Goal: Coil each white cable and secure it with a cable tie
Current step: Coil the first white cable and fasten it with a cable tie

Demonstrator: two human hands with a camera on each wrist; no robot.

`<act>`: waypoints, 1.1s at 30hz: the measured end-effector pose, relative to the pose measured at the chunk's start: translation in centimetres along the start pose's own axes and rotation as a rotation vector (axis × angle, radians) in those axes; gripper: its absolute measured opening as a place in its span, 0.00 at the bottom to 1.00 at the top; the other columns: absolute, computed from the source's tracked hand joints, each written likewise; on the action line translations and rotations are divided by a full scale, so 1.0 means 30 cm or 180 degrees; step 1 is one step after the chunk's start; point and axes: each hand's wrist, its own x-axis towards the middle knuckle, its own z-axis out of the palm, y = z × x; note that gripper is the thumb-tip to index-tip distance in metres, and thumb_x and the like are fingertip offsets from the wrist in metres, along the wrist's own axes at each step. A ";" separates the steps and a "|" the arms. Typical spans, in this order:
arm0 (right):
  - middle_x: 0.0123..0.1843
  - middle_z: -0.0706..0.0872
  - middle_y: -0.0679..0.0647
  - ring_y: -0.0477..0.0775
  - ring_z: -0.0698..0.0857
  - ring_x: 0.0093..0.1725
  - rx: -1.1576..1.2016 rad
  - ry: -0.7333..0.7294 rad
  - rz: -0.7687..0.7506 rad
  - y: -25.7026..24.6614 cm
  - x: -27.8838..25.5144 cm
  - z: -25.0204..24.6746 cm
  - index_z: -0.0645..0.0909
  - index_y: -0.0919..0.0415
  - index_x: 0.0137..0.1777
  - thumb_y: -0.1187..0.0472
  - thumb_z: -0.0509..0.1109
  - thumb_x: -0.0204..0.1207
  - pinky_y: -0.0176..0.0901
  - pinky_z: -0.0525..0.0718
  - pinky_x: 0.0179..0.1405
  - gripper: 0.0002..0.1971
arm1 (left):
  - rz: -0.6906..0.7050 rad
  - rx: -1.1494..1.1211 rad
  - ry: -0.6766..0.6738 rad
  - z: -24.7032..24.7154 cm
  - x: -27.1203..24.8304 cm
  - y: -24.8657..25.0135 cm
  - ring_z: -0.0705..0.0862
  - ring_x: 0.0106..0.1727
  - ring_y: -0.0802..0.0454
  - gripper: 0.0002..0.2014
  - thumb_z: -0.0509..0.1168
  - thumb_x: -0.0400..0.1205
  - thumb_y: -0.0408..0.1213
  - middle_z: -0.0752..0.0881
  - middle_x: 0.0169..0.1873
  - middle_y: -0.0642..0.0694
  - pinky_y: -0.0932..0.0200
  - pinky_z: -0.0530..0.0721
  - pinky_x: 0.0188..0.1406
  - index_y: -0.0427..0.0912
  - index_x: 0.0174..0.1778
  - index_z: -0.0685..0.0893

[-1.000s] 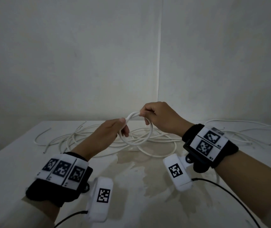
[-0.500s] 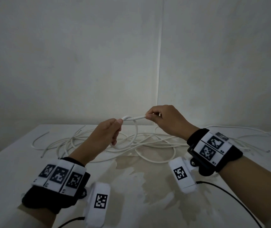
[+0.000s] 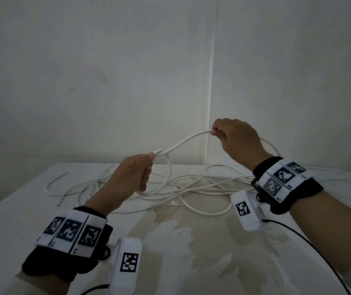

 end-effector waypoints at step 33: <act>0.31 0.80 0.57 0.53 0.74 0.20 -0.0251 0.0289 -0.1509 -0.246 -0.121 0.268 0.84 0.65 0.37 0.75 0.80 0.50 0.37 0.56 0.23 0.15 | -0.0108 -0.1697 0.0778 -0.018 0.070 0.006 0.72 0.19 0.58 0.19 0.50 0.87 0.40 0.74 0.14 0.51 0.68 0.77 0.20 0.43 0.29 0.66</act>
